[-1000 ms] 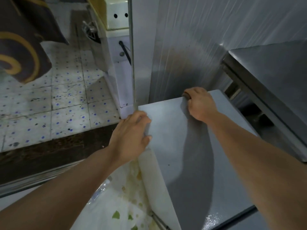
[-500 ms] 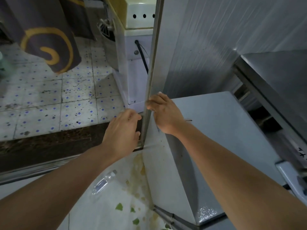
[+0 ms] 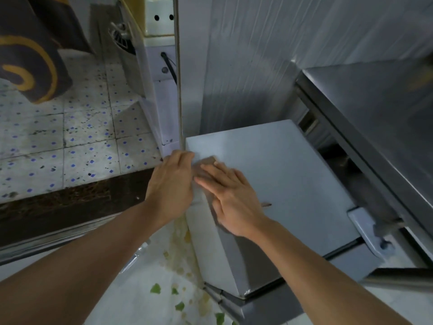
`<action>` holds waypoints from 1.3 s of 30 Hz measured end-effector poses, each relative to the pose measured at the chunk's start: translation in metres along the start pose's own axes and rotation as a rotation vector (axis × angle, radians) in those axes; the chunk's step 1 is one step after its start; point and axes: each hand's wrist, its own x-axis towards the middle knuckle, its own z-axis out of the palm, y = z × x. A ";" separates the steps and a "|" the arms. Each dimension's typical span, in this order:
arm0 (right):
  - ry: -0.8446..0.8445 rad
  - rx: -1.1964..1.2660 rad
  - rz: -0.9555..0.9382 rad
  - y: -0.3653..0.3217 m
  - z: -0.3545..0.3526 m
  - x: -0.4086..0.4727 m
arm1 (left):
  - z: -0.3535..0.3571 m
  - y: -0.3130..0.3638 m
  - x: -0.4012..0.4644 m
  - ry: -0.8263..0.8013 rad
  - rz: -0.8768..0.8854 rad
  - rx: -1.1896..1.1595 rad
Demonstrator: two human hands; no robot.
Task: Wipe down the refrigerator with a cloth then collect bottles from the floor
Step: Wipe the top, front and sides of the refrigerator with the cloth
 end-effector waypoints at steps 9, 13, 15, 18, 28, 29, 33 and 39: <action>-0.005 -0.177 0.617 0.168 -0.033 -0.012 | 0.022 0.011 0.015 -0.016 0.128 0.090; 0.057 -0.133 0.716 0.151 -0.032 -0.008 | 0.021 0.009 0.015 -0.024 0.138 0.094; 0.060 -0.092 0.612 0.112 -0.024 -0.011 | 0.020 0.011 0.015 -0.032 0.124 0.093; 0.053 -0.009 0.350 0.045 -0.008 -0.031 | 0.022 0.016 0.016 -0.028 0.083 0.123; -0.055 -0.214 0.627 0.139 -0.038 -0.076 | 0.035 0.039 -0.002 0.076 0.145 0.085; -0.052 -0.205 0.687 0.150 -0.042 -0.079 | 0.037 0.042 -0.006 0.088 0.171 0.080; 0.054 -0.076 0.895 0.150 -0.045 -0.077 | 0.038 0.045 -0.017 0.107 0.216 0.068; 0.047 -0.085 0.555 0.074 -0.026 -0.111 | 0.038 0.041 -0.024 0.099 0.221 0.001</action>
